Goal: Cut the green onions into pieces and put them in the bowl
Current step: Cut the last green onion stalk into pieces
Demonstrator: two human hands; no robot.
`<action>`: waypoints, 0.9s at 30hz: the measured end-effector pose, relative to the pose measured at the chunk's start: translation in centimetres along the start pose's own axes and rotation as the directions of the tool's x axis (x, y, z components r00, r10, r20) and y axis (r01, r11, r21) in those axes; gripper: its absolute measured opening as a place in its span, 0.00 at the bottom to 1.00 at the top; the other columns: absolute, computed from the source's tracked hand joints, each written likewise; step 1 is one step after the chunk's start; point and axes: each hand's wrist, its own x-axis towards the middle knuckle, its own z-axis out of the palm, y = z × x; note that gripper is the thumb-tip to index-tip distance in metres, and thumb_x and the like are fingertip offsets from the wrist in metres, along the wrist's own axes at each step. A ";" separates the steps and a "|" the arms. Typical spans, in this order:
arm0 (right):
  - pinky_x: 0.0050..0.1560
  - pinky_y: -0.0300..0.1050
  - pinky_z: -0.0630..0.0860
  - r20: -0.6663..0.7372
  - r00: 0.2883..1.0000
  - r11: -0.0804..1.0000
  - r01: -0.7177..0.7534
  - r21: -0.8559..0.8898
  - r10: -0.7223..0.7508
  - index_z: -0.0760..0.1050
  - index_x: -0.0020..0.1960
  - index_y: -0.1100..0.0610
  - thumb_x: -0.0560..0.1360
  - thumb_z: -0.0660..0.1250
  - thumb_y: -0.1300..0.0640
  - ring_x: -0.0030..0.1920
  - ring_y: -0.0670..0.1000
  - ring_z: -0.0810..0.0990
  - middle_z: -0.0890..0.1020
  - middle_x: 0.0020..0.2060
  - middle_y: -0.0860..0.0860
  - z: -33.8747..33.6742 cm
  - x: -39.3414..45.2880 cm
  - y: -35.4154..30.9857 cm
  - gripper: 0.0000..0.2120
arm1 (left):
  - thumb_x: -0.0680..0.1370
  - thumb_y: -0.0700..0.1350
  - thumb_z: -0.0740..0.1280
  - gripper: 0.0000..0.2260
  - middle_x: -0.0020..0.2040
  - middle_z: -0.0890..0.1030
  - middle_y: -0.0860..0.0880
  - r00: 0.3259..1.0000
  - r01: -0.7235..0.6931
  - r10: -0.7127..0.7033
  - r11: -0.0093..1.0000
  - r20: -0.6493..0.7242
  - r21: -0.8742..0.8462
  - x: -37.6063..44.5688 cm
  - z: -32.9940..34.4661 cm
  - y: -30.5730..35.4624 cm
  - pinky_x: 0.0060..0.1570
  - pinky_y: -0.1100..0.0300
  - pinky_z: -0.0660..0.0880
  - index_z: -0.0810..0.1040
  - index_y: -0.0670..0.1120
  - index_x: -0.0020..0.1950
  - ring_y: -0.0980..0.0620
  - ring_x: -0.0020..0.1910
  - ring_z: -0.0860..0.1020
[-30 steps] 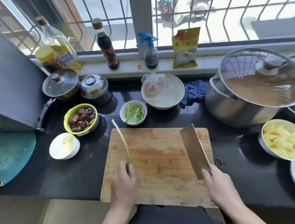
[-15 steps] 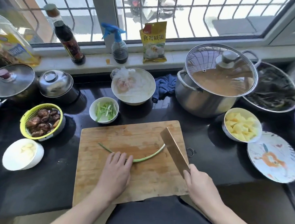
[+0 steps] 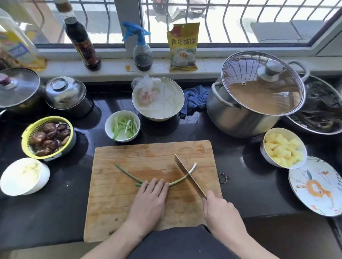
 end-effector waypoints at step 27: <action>0.32 0.54 0.66 -0.022 1.000 0.982 0.010 0.187 -0.006 0.57 0.41 0.47 0.82 0.52 0.45 0.32 0.64 0.74 0.71 0.27 0.49 0.9 1.2 -0.9 0.13 | 0.76 0.42 0.66 0.15 0.61 0.79 0.47 0.981 0.116 -0.128 0.989 -0.143 -0.091 -1.3 -1.1 -4.2 0.68 0.47 0.67 0.78 0.46 0.63 0.45 0.63 0.75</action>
